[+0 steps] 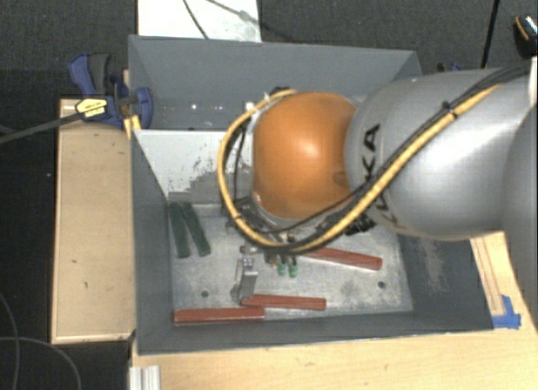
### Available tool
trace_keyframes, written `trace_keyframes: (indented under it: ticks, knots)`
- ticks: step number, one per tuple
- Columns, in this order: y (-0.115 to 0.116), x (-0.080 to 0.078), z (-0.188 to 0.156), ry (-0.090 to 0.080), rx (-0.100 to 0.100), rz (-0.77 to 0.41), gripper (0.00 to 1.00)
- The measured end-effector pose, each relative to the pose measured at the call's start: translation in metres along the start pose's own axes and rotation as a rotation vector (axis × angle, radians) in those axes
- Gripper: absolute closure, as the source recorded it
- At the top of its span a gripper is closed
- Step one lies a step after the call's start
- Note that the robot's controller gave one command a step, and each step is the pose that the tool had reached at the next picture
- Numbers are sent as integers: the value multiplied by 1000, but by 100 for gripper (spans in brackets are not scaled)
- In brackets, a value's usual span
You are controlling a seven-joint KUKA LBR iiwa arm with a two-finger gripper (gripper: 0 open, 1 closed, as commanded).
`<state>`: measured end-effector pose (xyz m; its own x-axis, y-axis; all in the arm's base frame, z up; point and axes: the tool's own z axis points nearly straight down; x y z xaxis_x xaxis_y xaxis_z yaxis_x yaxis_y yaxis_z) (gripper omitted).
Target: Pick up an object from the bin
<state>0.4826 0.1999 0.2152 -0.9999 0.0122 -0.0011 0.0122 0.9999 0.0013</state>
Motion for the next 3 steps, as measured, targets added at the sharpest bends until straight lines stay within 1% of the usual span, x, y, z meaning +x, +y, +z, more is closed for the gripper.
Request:
trace_keyframes:
  ticks: [1,2,3]
  knots:
    - [-88,6,90,7,5,-134,0]
    - [-58,-18,145,1,0,-510,0]
    - [-58,-18,144,2,1,-503,100]
